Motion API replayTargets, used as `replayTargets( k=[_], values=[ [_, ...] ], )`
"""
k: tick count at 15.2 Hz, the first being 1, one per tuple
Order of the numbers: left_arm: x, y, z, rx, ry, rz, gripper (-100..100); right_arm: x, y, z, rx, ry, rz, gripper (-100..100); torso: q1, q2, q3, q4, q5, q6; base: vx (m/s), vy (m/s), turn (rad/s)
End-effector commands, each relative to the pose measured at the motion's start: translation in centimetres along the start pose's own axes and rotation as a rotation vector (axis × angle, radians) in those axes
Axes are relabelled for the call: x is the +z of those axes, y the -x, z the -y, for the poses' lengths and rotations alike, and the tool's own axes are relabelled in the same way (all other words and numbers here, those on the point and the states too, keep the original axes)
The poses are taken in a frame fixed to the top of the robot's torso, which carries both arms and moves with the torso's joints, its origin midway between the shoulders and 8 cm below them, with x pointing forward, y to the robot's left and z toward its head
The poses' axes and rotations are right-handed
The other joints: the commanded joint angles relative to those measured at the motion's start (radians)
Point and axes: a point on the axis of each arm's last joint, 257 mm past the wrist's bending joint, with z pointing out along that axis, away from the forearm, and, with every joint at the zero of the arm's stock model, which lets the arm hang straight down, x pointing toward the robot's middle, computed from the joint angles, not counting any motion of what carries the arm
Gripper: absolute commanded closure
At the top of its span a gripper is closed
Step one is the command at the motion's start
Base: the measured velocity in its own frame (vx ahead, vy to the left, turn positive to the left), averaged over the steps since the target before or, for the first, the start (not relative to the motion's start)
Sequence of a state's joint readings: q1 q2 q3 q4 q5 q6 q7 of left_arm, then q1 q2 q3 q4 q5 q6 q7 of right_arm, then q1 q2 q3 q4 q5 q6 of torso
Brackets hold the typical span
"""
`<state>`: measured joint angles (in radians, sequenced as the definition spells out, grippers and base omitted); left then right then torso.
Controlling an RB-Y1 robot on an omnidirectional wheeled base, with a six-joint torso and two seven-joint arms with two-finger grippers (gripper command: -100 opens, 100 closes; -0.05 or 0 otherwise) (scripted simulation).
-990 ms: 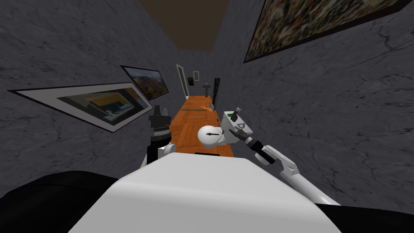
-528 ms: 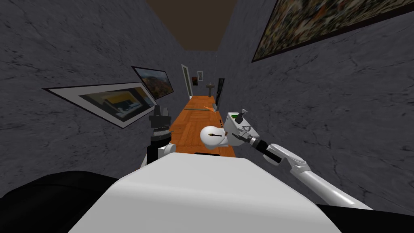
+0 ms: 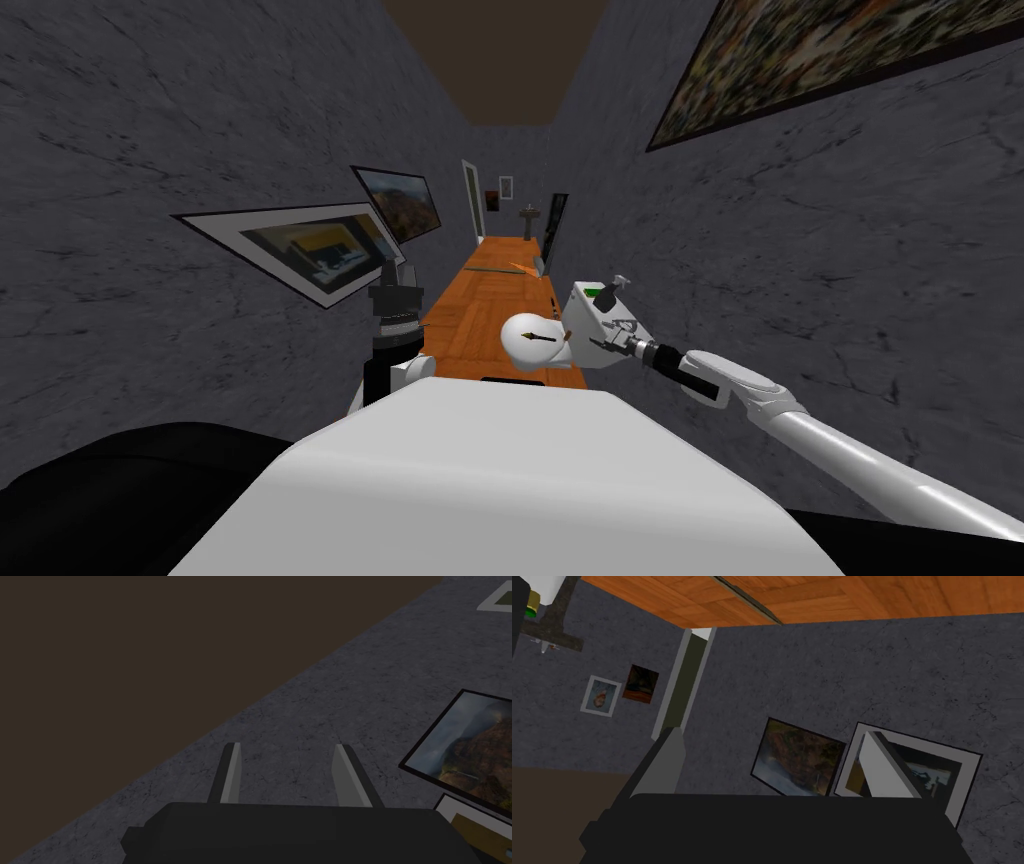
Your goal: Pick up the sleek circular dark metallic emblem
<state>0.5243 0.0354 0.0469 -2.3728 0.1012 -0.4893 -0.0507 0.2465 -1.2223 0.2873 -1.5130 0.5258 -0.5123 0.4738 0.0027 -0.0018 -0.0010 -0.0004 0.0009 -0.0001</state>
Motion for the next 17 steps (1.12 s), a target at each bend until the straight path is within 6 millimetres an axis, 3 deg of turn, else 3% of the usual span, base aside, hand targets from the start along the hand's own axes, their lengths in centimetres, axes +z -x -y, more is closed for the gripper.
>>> replayTargets(
  k=[1,2,3,6,7,8,10,13,16,17],
  values=[
    [0.0,0.0,0.0,0.000,0.000,0.000,0,-1.2,-2.0,1.5,-0.084,-0.001,-0.076,-100,0.000,0.000,0.000,0.000,0.000,0.000,0.028,0.030,0.104],
    [0.0,0.0,0.0,0.000,0.000,0.000,0,-1.5,-2.0,1.9,-0.095,-0.001,-0.086,-100,0.000,0.000,0.000,0.000,0.000,0.000,0.023,0.028,0.095],
    [0.0,0.0,0.0,0.000,0.000,0.000,0,-2.5,-3.4,3.1,-0.153,-0.002,-0.138,-100,0.000,0.000,0.000,0.000,0.000,0.000,0.021,0.029,0.134],
    [0.0,0.0,0.0,0.000,0.000,0.000,0,-3.8,-4.7,4.6,-0.214,-0.003,-0.195,-100,0.000,0.001,0.000,0.000,0.000,0.000,0.021,0.023,0.096],
    [0.0,0.0,0.0,0.000,0.000,0.000,0,-5.0,-5.8,6.0,-0.267,-0.003,-0.247,-100,0.000,0.001,0.000,0.000,0.000,0.000,0.017,0.024,0.108],
    [0.0,0.0,0.0,0.000,0.000,0.000,0,-5.0,-5.8,6.0,-0.267,-0.003,-0.247,-100,0.000,0.001,0.001,0.000,0.000,0.000,0.015,0.020,0.086],
    [0.0,0.0,0.0,0.000,0.000,0.000,0,-7.5,-7.8,8.5,-0.361,-0.002,-0.342,-100,-0.001,0.001,0.001,0.000,0.000,0.000,0.019,0.021,0.115],
    [0.0,0.0,0.0,0.000,0.000,0.000,0,-8.8,-8.5,9.8,-0.405,-0.002,-0.388,-100,-0.001,0.001,0.001,0.000,0.000,0.000,0.018,0.014,0.083],
    [0.0,0.0,0.0,0.000,0.000,0.000,0,-12.3,-10.2,12.7,-0.502,0.002,-0.499,-100,-0.001,0.001,0.001,0.000,0.000,0.000,0.009,0.012,0.104],
    [0.0,0.0,0.0,0.000,0.000,0.000,0,-12.3,-10.2,12.7,-0.502,0.002,-0.499,-100,-0.001,0.002,0.001,0.000,0.000,0.000,0.004,0.005,0.056]
  ],
)
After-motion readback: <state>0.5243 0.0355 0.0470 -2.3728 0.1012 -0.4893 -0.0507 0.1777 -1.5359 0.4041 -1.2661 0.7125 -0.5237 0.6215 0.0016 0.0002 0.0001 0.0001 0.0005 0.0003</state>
